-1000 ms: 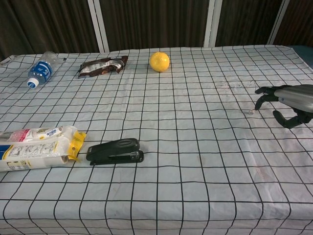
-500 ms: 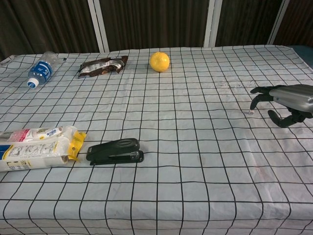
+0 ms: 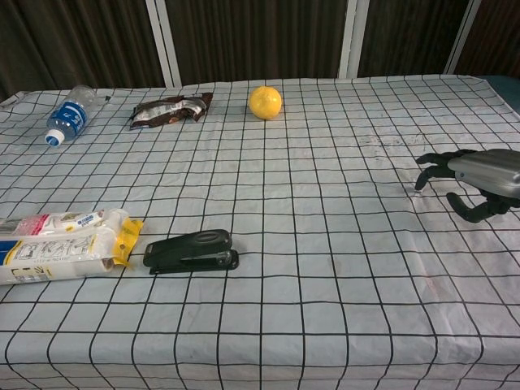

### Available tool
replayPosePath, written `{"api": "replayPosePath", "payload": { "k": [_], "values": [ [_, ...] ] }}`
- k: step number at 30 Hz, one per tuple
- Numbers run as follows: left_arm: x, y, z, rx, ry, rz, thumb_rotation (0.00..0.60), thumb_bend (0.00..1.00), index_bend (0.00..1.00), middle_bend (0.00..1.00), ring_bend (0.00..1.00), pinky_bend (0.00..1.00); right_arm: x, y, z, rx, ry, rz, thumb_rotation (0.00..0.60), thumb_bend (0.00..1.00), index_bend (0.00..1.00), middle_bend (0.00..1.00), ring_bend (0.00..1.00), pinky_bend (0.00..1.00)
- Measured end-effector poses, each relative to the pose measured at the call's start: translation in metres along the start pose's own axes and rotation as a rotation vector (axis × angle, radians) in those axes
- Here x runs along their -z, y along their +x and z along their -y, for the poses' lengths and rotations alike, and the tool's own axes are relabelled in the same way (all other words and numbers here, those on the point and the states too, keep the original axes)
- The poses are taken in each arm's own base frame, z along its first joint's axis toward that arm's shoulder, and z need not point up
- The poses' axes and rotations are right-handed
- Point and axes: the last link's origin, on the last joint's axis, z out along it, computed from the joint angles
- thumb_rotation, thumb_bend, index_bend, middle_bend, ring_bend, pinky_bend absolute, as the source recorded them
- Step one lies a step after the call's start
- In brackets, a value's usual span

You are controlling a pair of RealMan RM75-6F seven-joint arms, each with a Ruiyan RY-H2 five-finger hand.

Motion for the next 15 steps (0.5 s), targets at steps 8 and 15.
{"api": "replayPosePath", "payload": {
  "k": [8,15],
  "values": [
    [0.001,0.0,-0.001,0.0,-0.004,-0.002,0.6,0.46,0.0,0.0,0.0,0.1,0.016,-0.004,-0.002,0.017,0.013,-0.018,0.6,0.71,0.25,0.0,0.0,0.0],
    [0.002,0.001,-0.001,-0.001,-0.004,-0.006,0.6,0.46,0.0,0.0,0.0,0.1,0.03,0.005,-0.003,0.004,0.028,-0.081,0.6,0.71,0.17,0.0,0.0,0.0]
  ]
}}
